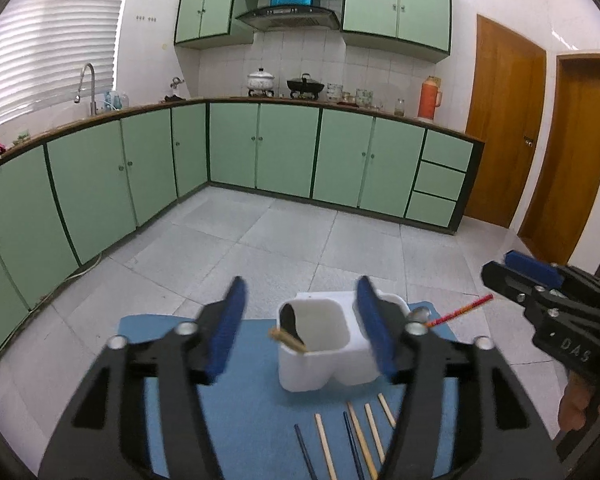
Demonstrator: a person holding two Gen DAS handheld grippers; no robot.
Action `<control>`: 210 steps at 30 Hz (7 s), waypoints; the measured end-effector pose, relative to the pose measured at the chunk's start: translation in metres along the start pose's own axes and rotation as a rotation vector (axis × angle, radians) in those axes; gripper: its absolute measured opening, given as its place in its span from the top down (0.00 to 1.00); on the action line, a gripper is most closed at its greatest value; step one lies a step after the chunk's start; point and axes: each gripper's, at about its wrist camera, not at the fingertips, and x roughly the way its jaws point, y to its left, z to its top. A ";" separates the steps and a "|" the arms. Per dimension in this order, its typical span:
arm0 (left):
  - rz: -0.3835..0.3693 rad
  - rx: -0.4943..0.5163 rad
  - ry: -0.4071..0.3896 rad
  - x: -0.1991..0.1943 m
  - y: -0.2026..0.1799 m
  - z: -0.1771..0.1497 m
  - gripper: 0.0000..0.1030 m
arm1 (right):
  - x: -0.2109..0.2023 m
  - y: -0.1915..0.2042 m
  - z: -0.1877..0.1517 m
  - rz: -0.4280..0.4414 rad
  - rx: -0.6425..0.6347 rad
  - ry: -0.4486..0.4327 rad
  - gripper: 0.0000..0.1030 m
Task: Organize utensils
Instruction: 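Lift and drop the wooden chopstick into the holder with the left tool while the right drops the red one, then open both tools and pull them back toward the remaining chopsticks, then close the right tool on another red-patterned chopstick while the left moves toward a black chopstick, then close the left tool on the black chopstick, then lift and carry the black chopstick with the left tool while the right carries the red one to the holder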
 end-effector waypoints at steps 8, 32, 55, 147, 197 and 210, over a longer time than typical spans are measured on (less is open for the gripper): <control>-0.001 0.007 -0.005 -0.050 0.006 -0.042 0.15 | -0.056 -0.005 -0.039 -0.024 0.036 -0.069 0.13; 0.065 -0.012 0.278 -0.075 0.028 -0.203 0.11 | -0.084 0.009 -0.231 -0.077 0.130 0.194 0.20; 0.099 0.001 0.314 -0.082 0.010 -0.241 0.11 | -0.067 0.023 -0.267 -0.060 0.081 0.305 0.77; 0.034 0.041 0.341 -0.061 -0.040 -0.271 0.95 | -0.063 0.021 -0.272 -0.101 0.136 0.310 0.95; -0.039 -0.029 -0.027 -0.128 -0.017 -0.078 0.95 | -0.116 0.005 -0.062 0.043 0.058 0.010 0.95; -0.082 -0.025 -0.146 -0.136 -0.027 -0.022 0.95 | -0.124 0.004 -0.005 0.079 0.035 -0.099 0.95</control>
